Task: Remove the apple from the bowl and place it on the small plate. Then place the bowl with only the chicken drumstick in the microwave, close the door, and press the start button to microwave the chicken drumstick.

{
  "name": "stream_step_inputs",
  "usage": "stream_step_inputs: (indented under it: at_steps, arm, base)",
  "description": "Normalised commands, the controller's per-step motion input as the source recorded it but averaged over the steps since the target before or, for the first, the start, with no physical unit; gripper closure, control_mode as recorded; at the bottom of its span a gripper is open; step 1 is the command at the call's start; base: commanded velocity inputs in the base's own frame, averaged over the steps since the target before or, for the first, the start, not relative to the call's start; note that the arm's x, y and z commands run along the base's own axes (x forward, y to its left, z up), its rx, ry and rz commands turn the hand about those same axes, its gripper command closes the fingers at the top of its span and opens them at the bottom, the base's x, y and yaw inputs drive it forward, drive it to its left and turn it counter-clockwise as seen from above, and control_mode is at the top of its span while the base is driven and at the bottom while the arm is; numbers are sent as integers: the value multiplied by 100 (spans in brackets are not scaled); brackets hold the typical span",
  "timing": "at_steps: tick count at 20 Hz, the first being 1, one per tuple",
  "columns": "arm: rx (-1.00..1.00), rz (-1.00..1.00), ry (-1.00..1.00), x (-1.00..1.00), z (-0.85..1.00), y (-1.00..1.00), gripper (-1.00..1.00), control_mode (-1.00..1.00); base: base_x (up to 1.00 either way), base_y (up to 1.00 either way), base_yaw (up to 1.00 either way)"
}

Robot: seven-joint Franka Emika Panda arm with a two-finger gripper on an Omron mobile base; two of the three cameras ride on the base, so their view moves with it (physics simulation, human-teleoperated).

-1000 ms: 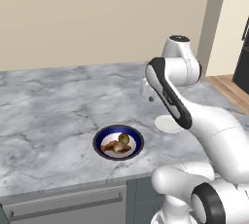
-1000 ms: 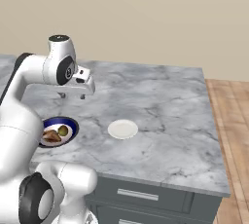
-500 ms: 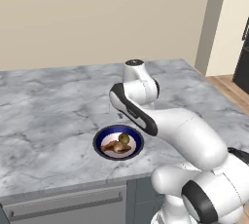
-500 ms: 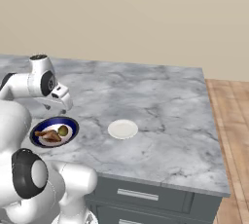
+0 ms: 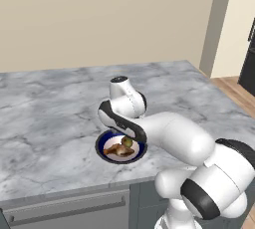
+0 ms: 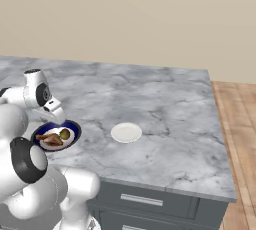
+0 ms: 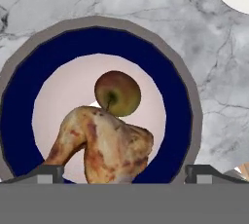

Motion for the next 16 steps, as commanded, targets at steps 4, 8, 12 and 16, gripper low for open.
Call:
stream_step_inputs:
  at_steps: [4,8,12,16]
  arm:
    - [0,-2,-5,0,-21,0,-100,-100]
    - [0,0,0,13,-30,0,-100,-100]
    - [1,0,0,10,-44,0,-100,-100]
    - [2,0,0,21,-27,-10,-100,-100]
  base:
    - [0,0,0]
    - [0,0,0]
    - [0,0,0]
    - [0,0,0]
